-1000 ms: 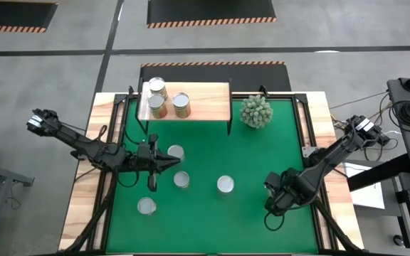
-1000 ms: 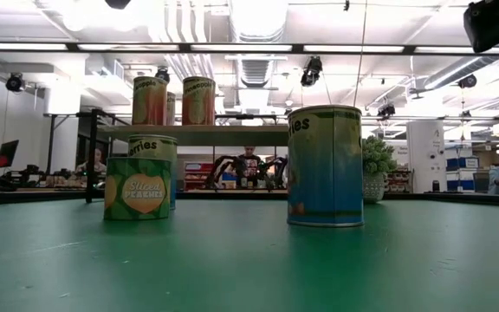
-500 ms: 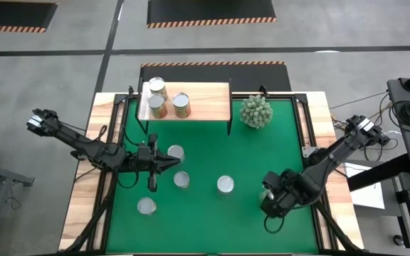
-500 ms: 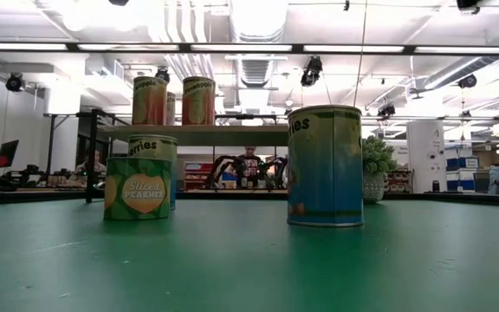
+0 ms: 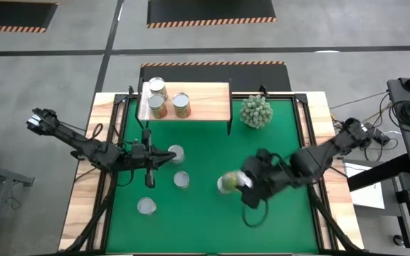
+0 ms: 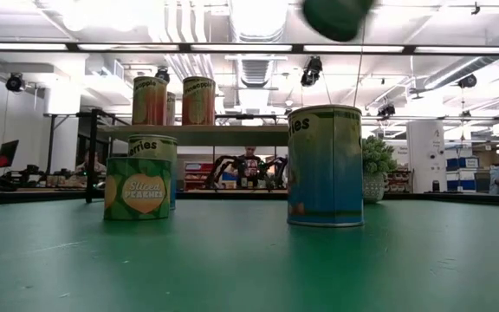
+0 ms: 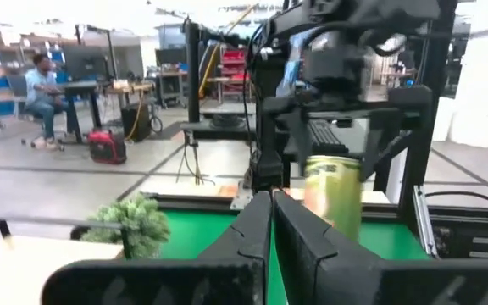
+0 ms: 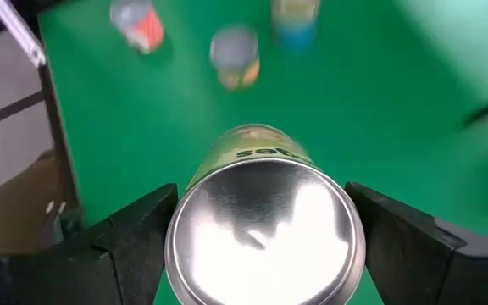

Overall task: Pick and place cans onto a shelf
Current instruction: Put the canned oranges on the shelf

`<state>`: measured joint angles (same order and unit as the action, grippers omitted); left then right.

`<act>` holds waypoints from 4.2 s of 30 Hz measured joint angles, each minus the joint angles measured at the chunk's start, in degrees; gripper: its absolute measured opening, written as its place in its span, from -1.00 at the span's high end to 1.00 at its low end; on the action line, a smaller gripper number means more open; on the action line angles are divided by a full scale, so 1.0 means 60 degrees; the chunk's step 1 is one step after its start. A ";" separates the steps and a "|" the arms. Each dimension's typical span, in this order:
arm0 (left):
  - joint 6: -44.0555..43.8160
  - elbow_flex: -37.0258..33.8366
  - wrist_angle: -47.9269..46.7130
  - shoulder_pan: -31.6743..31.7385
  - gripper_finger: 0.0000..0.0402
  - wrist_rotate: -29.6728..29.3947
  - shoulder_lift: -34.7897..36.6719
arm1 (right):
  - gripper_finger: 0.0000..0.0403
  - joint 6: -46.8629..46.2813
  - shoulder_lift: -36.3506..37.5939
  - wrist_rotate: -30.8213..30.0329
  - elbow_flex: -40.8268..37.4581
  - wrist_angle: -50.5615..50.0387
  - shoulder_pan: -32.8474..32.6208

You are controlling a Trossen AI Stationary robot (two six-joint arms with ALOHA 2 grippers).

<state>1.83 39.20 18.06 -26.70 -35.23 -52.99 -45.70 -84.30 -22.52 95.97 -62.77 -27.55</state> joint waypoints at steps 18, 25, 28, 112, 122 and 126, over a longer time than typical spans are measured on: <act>0.1437 -0.0076 -0.0248 0.0011 1.00 -0.0559 0.0757 | -0.53 0.7656 -0.3925 0.3372 0.6503 -0.1712 0.8283; 0.2590 -0.0076 -0.0238 0.0027 1.00 -0.2773 0.0856 | -0.54 0.8443 -0.4508 0.4548 0.6319 -0.1678 0.9725; 0.3021 -0.0076 -0.0262 0.0033 1.00 -0.3616 0.0852 | -0.54 0.8731 -0.4749 0.4579 0.6312 -0.1599 0.9770; 0.5111 0.0091 0.0485 0.0055 1.00 -0.3881 0.0896 | 0.94 1.0284 -0.3914 0.4975 0.3811 0.0461 0.9984; 0.5111 0.0091 0.0488 0.0055 1.00 -0.3881 0.0896 | 0.94 0.9998 -0.4095 0.5576 0.3380 0.1965 0.9670; 0.5111 0.0091 0.0488 0.0055 1.00 -0.3881 0.0896 | 0.94 0.9994 -0.4095 0.5608 0.3384 0.2111 0.9367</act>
<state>32.49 39.75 20.99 -26.37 -58.52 -47.62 14.26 -108.87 11.13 116.27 -50.10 28.65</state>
